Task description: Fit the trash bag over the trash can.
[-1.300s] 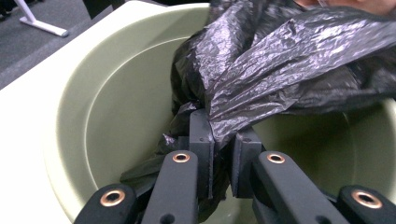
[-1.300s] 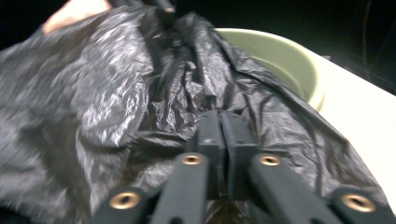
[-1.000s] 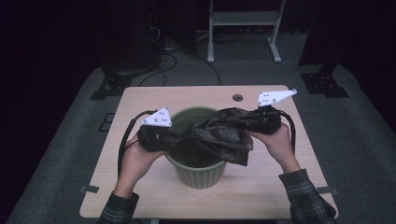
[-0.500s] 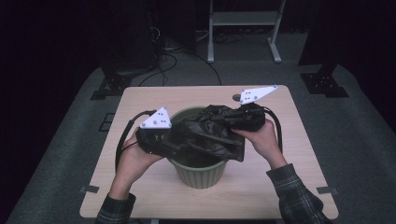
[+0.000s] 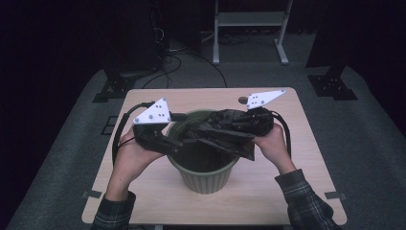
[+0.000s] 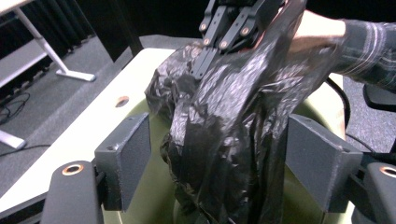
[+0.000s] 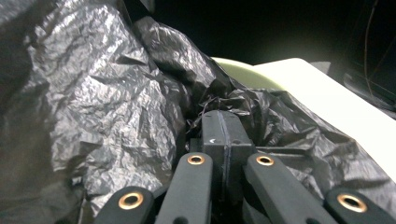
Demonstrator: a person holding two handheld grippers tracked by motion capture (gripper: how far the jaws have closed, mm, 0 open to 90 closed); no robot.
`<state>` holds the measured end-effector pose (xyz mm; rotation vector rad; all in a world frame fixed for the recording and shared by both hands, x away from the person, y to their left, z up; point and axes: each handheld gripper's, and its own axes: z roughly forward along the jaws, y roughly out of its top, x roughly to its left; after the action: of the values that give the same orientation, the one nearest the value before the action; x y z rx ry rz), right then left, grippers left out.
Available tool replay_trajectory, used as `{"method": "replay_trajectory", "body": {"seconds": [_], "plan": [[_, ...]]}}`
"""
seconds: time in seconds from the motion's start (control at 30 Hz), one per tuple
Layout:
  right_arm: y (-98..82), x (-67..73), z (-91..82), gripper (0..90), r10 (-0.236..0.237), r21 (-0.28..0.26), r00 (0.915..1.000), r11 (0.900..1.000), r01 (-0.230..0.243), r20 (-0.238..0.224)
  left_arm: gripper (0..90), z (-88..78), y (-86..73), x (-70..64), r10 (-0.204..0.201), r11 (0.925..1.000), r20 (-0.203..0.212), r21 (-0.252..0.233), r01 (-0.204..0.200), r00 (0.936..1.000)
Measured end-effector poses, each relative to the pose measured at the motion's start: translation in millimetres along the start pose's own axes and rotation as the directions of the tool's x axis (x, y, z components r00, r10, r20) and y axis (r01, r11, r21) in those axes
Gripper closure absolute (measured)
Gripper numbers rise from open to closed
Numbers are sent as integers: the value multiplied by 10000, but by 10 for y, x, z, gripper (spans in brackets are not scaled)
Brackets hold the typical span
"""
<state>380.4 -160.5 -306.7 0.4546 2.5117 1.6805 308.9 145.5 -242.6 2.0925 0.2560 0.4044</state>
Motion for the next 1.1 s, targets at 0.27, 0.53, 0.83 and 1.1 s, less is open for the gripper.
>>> {"method": "replay_trajectory", "body": {"seconds": [0.27,0.53,0.83,1.1], "plan": [[-41,-49,-105,900,168,-84,9998,9998,-167,135,243,-93,7,53,-111,9995,-57,-286,109,9999],[-12,-1,-34,900,-17,-60,10000,10000,17,-52,441,14,83,153,-215,9982,778,-545,258,9967],[82,-13,-26,900,35,-540,9996,9985,-51,-297,643,432,-113,138,-510,9970,1659,655,406,9848],[253,33,142,900,-80,-830,9982,9965,30,-595,583,651,-246,84,-442,9900,1351,1385,253,9898]]}}
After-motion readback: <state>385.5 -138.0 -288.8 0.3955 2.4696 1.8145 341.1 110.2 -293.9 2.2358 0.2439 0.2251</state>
